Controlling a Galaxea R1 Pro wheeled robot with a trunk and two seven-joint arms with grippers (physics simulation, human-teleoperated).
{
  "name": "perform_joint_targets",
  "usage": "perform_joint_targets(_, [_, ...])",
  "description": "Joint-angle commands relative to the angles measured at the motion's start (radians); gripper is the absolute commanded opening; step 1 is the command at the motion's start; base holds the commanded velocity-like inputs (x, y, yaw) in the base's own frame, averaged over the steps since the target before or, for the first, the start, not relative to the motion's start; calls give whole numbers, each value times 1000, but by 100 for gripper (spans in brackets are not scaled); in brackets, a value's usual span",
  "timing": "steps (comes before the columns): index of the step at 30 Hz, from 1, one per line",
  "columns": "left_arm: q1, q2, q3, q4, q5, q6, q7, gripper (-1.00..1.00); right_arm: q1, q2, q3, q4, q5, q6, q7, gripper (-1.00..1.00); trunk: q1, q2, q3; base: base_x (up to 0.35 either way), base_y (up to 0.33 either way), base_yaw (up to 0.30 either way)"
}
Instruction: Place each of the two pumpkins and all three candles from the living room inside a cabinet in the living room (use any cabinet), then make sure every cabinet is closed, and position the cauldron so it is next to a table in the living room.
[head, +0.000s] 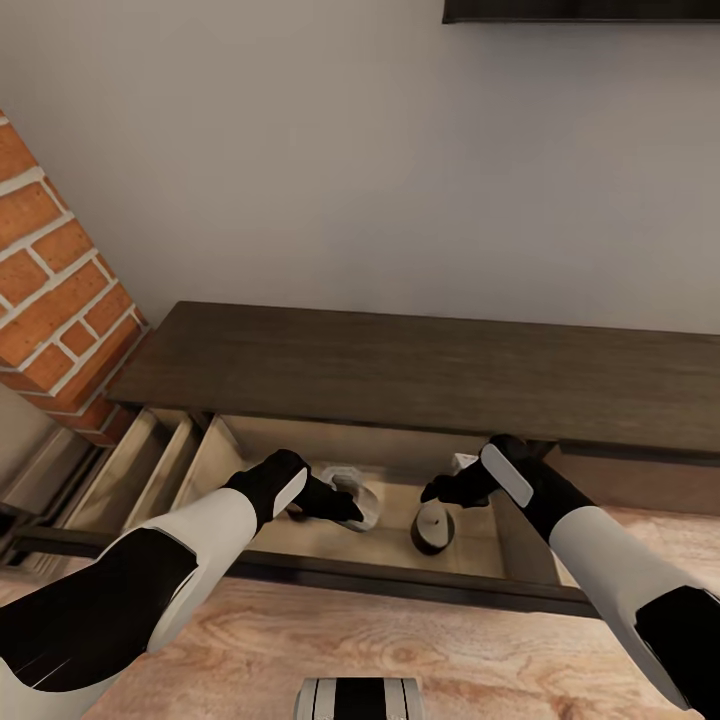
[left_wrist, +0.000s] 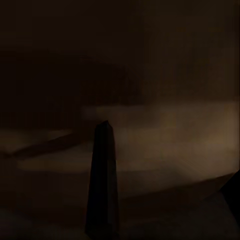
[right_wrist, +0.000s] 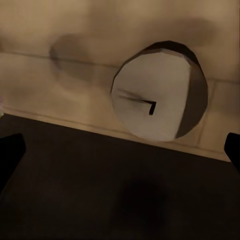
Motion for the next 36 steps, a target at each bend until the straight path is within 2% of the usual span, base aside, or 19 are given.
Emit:
perform_joint_targets(1, [-1, 0, -5, 0, 7, 4, -1, -100, -1, -1, 6, -2, -11, 1, -9, 100, 4, -8, -4, 0, 0, 0])
perform_joint_targets(9, [-1, 0, -5, 0, 7, 4, -1, -100, -1, 0, 6, -2, -12, 1, -10, 100, 34, -64, -29, 0, 0, 0])
perform_joint_targets(36, [-1, 0, -5, -1, 7, 4, -1, -100, -1, 0, 18, 0, -12, 1, -8, 100, 34, -64, -35, 0, 0, 0])
